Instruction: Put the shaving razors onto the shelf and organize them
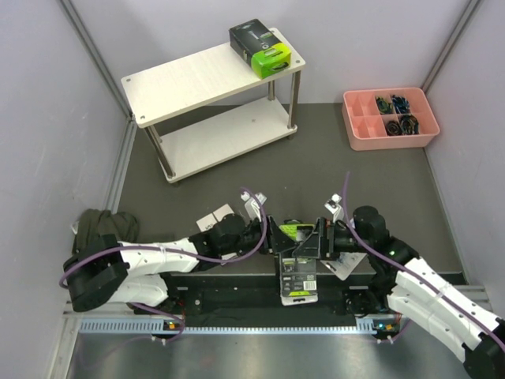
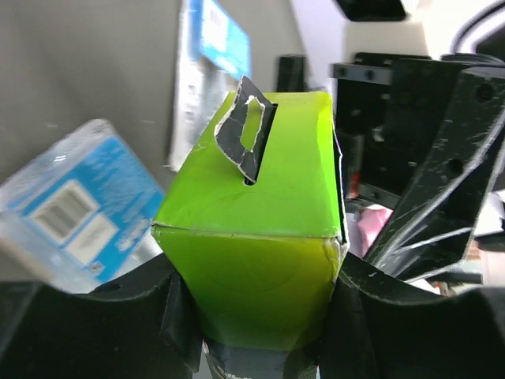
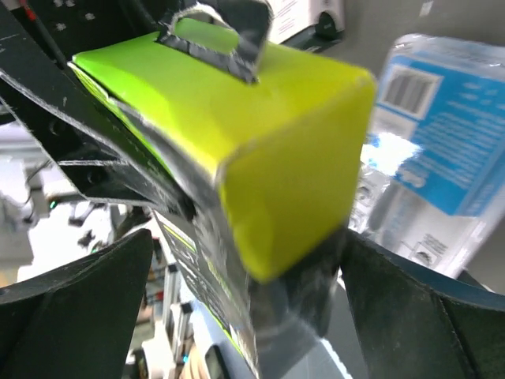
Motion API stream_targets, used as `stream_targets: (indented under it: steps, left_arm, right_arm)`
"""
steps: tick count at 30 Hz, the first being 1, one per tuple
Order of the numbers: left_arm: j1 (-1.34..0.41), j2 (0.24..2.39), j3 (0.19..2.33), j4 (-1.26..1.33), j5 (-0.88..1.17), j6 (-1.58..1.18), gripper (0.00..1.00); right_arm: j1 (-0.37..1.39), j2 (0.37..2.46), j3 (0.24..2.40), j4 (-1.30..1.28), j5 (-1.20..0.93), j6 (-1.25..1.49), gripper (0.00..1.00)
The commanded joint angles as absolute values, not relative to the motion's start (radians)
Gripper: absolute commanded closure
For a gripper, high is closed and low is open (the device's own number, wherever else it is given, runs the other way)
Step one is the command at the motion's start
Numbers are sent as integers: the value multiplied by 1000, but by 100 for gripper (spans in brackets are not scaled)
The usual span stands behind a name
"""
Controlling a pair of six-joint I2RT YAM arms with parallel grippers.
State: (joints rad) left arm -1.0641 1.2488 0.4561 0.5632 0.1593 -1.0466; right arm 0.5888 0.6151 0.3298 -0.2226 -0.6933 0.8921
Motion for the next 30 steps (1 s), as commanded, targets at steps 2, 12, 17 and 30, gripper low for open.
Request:
stream_targets:
  steps: [2,12,17,30]
  left_arm:
    - [-990,1193,480,522,152,-1046,100]
    - [-763,1091,449,518,178,-1152,100]
    - [-706,1046,436,558,79,-1227,100]
    - [-571,1034,365,762,-5,-1391,100]
  right_arm:
    - [598,577,413,-293,-592,874,1]
    - [597,471,371,-264,-463,989,1]
    - [598,501,267,63,-497,1166,1]
    - [606,865,336,461,-508,1255,1]
